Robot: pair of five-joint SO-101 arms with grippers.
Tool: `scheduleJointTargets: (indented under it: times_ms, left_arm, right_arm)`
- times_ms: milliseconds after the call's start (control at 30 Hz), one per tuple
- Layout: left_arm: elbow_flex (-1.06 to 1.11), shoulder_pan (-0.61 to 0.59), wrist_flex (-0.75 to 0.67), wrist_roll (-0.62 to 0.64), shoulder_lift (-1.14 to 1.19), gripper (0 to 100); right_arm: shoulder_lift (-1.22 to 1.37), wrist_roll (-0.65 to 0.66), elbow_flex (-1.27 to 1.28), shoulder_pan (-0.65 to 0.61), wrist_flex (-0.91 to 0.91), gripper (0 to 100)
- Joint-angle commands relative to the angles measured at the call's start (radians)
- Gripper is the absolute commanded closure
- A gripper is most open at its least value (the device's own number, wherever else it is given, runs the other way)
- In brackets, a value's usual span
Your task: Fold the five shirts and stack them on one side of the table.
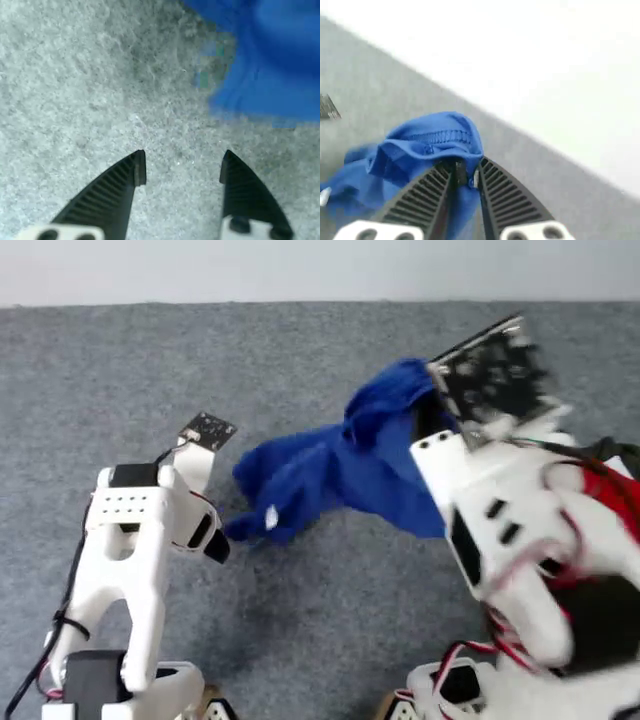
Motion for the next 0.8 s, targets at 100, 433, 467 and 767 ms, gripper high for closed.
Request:
scheduleJointTargets:
  times_ms: [100,433,467,767]
  left_arm:
    - [0.002,-0.003,-0.009,-0.012,-0.035,76]
    - [-0.002,-0.011,-0.003,-0.012,-0.041,76]
    - [-0.004,-0.011,0.014,-0.012,-0.041,76]
    - [-0.036,0.058,0.041,-0.014,-0.035,76]
  right_arm:
    - [0.274,-0.011,-0.41,0.018,0.245,98.7]
    - [0.417,-0.011,-0.195,0.059,0.234,98.7]
    - [0.421,-0.009,-0.183,0.061,0.234,98.7]
    - [0.429,-0.008,-0.166,0.061,0.234,98.7]
